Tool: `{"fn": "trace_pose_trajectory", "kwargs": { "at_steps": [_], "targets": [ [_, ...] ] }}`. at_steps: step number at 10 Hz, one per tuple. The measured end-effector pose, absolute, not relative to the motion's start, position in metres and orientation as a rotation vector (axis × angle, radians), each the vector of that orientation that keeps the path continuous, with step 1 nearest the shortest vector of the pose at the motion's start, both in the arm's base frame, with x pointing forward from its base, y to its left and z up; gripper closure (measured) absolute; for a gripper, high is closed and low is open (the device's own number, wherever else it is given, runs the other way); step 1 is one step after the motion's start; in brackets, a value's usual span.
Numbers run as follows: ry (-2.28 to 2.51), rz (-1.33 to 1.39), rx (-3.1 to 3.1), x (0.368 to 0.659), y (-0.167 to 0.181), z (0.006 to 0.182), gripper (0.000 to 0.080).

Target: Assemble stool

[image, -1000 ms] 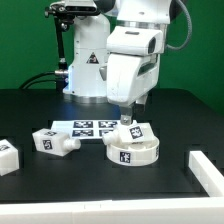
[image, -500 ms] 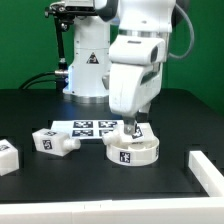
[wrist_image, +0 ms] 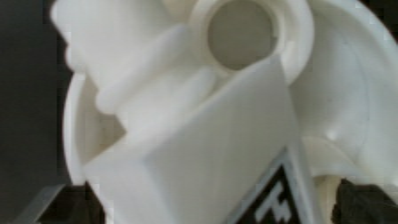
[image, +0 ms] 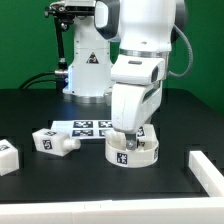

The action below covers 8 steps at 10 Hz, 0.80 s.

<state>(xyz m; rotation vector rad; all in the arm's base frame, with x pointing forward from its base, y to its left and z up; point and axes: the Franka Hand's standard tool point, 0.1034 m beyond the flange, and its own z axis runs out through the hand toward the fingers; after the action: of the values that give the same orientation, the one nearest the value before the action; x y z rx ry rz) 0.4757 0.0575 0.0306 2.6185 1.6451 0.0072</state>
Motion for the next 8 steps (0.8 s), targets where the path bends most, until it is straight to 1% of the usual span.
{"fn": "trace_pose_trajectory", "kwargs": {
  "at_steps": [2, 5, 7, 8],
  "targets": [
    [1.645, 0.007, 2.619, 0.476, 0.057, 0.031, 0.0339],
    [1.645, 0.004, 2.618, 0.476, 0.057, 0.031, 0.0338],
    [1.640, -0.011, 2.617, 0.474, 0.066, 0.050, 0.0338],
    [1.632, -0.010, 2.624, 0.465, 0.075, 0.054, 0.0338]
  ]
}}
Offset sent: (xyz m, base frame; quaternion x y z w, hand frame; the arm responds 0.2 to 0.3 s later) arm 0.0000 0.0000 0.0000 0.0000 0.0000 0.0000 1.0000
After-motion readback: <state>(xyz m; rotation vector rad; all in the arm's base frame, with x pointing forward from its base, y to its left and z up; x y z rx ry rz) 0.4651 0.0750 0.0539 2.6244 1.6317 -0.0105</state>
